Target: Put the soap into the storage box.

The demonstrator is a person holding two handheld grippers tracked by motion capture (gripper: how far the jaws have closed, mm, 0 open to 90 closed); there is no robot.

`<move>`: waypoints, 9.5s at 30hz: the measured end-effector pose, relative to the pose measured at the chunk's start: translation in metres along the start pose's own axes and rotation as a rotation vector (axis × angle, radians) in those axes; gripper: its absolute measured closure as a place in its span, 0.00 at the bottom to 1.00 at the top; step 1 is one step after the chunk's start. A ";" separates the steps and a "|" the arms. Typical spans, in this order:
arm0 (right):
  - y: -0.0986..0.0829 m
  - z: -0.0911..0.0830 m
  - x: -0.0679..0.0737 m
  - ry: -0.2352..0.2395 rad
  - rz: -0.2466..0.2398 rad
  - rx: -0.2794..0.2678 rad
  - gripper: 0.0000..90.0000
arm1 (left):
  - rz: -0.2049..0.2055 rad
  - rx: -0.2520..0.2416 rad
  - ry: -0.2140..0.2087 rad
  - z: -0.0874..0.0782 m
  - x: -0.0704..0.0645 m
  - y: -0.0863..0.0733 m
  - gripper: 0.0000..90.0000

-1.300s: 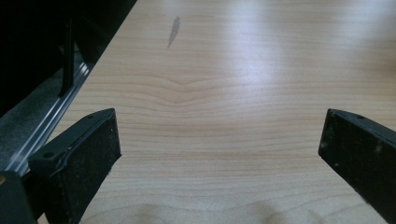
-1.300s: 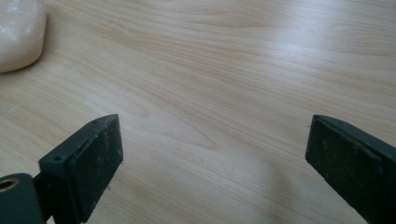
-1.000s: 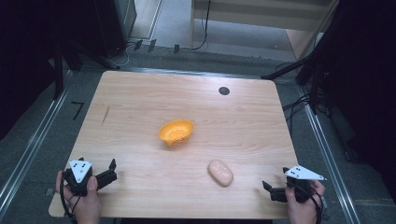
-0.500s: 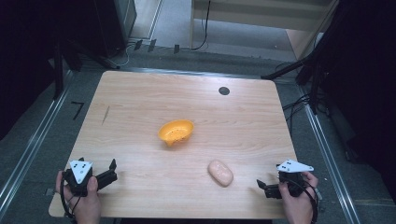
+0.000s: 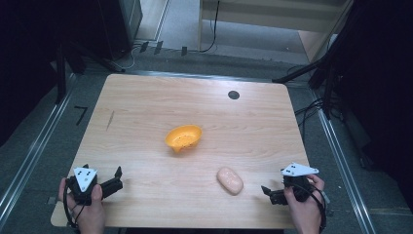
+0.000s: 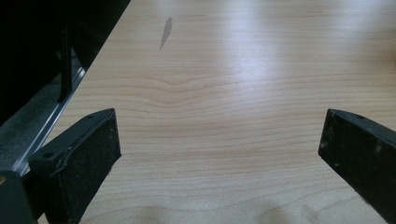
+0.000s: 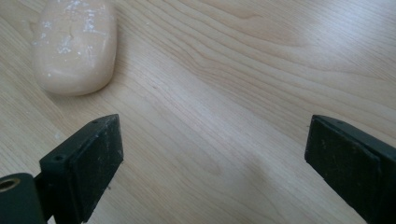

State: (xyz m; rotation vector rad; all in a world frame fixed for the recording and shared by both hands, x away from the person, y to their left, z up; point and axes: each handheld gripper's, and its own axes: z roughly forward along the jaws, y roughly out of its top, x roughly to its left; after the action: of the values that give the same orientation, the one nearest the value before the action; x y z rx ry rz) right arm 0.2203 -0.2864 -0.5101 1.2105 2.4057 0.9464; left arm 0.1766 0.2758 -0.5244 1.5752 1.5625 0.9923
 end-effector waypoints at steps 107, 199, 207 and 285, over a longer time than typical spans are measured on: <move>0.056 0.072 0.084 0.124 -0.146 0.154 0.37 | 0.072 0.019 0.006 0.004 -0.008 0.002 0.00; 0.223 0.100 0.068 0.421 -0.709 0.130 0.38 | 0.069 0.014 -0.017 0.004 -0.007 0.002 0.00; 0.238 0.109 0.074 0.431 -0.758 0.122 0.38 | 0.063 0.016 -0.019 0.004 -0.006 0.002 0.00; 0.281 0.163 0.095 0.547 -0.967 0.177 0.40 | 0.066 0.018 -0.019 0.006 -0.007 0.002 0.00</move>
State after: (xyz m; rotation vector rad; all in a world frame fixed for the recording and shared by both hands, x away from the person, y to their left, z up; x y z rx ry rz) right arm 0.4167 -0.0198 -0.4409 -0.3112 2.9865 0.7792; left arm 0.1828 0.2689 -0.5252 1.6532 1.5185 0.9985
